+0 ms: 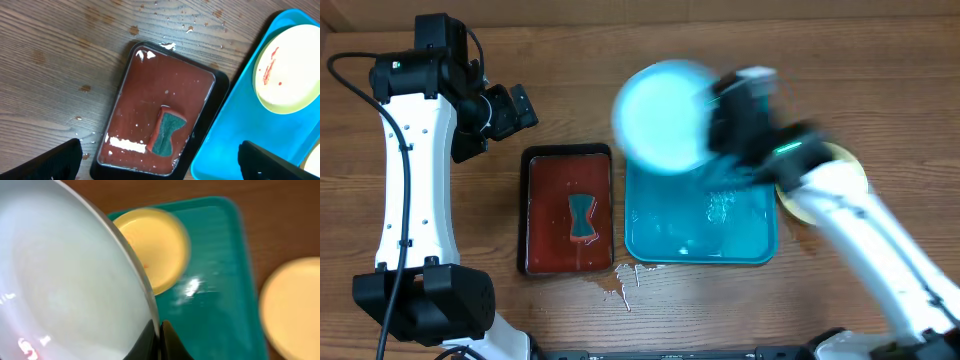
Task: Clean dirty plates on tray and stack at the side
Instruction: 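Carry the white plate right and set it on the cleaned yellow plate, then grasp the back yellow plate with the right gripper and slide it forward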
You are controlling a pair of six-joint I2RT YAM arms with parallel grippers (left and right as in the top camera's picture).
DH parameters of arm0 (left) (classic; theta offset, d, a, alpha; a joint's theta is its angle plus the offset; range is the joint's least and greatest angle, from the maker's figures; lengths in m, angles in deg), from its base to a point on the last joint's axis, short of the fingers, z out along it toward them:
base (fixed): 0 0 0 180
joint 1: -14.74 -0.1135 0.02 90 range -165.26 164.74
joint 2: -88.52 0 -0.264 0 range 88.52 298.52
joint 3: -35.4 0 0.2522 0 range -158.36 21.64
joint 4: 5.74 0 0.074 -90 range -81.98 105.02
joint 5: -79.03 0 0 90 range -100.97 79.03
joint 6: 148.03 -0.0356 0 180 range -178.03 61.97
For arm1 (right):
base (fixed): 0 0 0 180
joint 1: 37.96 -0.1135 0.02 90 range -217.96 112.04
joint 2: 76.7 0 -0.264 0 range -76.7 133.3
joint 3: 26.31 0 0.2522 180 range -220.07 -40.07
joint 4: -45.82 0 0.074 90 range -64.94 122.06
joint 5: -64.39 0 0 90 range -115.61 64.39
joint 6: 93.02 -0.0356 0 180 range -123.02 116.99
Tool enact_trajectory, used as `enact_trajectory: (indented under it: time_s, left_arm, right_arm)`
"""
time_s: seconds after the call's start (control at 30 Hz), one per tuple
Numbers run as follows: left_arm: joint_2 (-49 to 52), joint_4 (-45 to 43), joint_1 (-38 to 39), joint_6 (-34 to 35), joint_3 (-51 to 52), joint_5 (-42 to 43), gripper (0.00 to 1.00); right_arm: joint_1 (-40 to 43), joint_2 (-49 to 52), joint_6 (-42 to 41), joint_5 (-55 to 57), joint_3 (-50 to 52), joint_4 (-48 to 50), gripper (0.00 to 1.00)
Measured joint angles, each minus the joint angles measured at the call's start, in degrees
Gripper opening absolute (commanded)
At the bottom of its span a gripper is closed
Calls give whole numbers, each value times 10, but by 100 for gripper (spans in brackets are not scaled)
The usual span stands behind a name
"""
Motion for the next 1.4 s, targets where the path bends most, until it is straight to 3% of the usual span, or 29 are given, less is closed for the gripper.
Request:
enact_trajectory:
  time_s: [0.13, 0.3, 0.6, 0.67, 0.73, 0.9, 1.13, 1.4]
  left_arm:
    - [0, 0, 0, 0, 0, 0, 100]
    - [0, 0, 0, 0, 0, 0, 100]
    - [0, 0, 0, 0, 0, -2, 100]
    - [0, 0, 0, 0, 0, -2, 100]
    - [0, 0, 0, 0, 0, -2, 100]
    - [0, 0, 0, 0, 0, -2, 100]
    - [0, 0, 0, 0, 0, -2, 100]
    - [0, 0, 0, 0, 0, -2, 100]
  right_arm:
    - [202, -6, -10, -98, -3, -75, 4]
    - [381, 12, 20, -168, 40, -110, 4]
    - [504, 30, 42, -194, 254, -4, 4]
    - [510, 31, 43, -192, 277, 15, 4]
    - [513, 31, 42, -188, 283, 19, 23]
    - [509, 25, 60, -204, 264, -4, 46]
    - [406, -52, 124, -270, 200, 4, 46]
    - [195, -76, 187, -258, 186, 155, 47]
